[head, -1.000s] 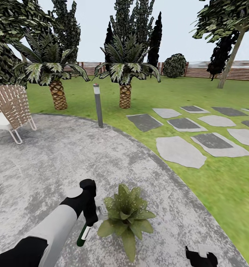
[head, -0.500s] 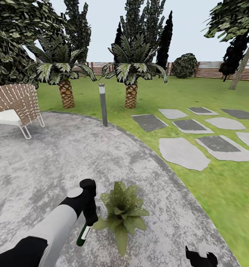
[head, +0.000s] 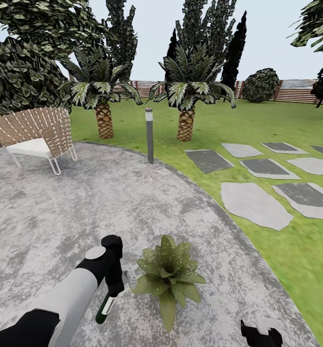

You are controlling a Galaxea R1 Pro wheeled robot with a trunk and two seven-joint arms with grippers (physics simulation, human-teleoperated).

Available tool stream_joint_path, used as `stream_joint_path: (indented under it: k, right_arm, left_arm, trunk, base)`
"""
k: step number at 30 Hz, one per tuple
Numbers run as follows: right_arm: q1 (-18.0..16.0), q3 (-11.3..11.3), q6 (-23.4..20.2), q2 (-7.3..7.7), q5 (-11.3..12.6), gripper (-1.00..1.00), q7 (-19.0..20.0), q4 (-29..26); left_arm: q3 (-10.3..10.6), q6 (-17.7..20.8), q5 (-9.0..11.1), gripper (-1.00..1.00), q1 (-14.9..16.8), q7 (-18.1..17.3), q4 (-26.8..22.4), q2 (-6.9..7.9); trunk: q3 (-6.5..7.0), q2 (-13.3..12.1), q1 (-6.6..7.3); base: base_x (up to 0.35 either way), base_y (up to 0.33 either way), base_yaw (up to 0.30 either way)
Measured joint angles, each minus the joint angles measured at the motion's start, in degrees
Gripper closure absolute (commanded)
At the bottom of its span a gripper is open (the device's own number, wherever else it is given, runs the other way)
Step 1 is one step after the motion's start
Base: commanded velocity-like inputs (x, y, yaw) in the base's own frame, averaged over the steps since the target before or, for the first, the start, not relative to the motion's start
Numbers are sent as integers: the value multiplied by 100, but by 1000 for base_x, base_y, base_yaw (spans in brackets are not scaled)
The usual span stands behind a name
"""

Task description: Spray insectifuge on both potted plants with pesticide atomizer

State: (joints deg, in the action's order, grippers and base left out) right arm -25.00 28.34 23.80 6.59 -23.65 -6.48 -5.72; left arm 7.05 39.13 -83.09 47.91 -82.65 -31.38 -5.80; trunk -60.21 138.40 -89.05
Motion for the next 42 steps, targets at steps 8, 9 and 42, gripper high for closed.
stream_joint_path:
  k: [8,9,42]
  right_arm:
    - [0,-7,0,0,0,-100,0,0]
    - [2,-7,0,0,0,-100,0,0]
    - [0,-7,0,6,-13,-100,29,20]
  left_arm:
    - [-2,2,0,100,0,4,15,0]
    - [-2,1,0,100,-2,4,15,0]
    - [-315,-16,71,100,-794,621,-196,96]
  trunk:
    - [0,0,3]
    - [0,0,3]
    - [0,0,0]
  base:
    - [206,0,2]
    - [225,0,0]
    - [8,0,67]
